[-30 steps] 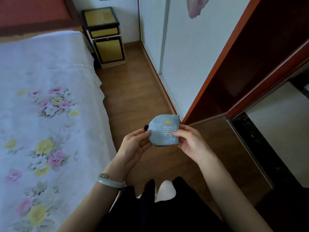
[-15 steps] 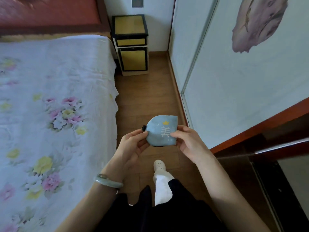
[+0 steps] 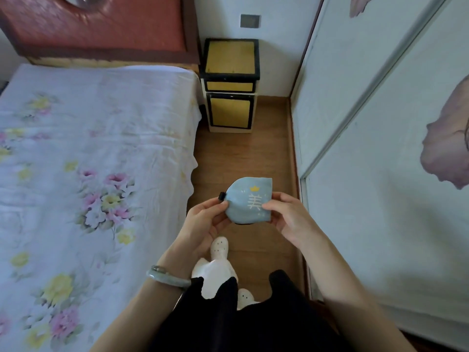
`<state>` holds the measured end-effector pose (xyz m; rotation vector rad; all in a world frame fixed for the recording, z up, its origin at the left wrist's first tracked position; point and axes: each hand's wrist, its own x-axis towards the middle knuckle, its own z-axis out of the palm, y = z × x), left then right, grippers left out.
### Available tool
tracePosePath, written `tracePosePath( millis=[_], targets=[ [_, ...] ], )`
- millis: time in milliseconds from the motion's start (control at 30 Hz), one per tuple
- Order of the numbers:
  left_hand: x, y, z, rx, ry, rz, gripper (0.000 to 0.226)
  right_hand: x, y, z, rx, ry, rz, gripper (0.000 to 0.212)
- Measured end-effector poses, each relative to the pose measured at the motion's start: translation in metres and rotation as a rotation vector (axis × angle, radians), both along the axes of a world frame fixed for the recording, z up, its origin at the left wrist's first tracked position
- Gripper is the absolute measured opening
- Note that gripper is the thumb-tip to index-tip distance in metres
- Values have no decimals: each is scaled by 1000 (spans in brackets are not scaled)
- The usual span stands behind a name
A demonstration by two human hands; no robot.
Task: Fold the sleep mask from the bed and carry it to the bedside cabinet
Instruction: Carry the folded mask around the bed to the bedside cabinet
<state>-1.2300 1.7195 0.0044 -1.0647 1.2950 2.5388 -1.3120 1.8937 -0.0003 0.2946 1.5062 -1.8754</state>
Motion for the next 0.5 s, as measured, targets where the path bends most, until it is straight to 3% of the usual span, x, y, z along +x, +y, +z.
tracePosePath(
  millis=[500],
  targets=[
    [-267,-157,9,-16,50,-78,11,-251,-152,14,-40,-30,-88,21]
  ],
)
